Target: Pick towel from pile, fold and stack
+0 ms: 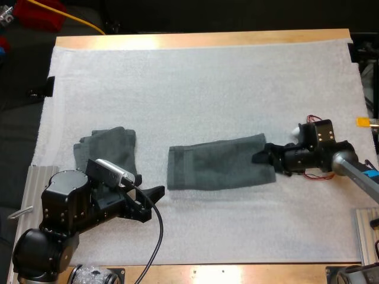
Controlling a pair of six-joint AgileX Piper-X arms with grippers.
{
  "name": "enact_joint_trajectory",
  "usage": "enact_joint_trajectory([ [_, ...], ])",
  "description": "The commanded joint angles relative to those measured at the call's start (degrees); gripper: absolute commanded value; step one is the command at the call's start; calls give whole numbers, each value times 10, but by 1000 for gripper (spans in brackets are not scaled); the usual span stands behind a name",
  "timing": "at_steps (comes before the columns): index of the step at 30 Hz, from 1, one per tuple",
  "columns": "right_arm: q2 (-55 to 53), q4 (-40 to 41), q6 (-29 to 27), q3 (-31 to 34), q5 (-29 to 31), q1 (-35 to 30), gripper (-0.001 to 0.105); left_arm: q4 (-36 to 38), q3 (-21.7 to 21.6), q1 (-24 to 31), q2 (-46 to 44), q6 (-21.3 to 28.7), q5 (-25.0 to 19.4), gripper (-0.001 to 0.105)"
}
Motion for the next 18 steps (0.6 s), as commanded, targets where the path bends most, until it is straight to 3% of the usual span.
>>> enact_joint_trajectory([
  [1,26,23,4,12,-11,17,62,-3,-4,-2,-2,-3,4,64],
  [6,27,23,11,12,-22,27,60,-3,-4,-2,-2,-3,9,64],
  [8,27,23,13,12,-22,27,53,-3,-4,-2,-2,-3,17,64],
  [14,27,23,26,12,-16,27,11,-1,-4,-2,-2,-3,22,64],
  [16,21,29,26,12,17,27,2,4,-4,-2,-2,-3,33,64],
  [18,11,38,26,12,57,29,2,9,-4,-2,-2,-3,46,64],
])
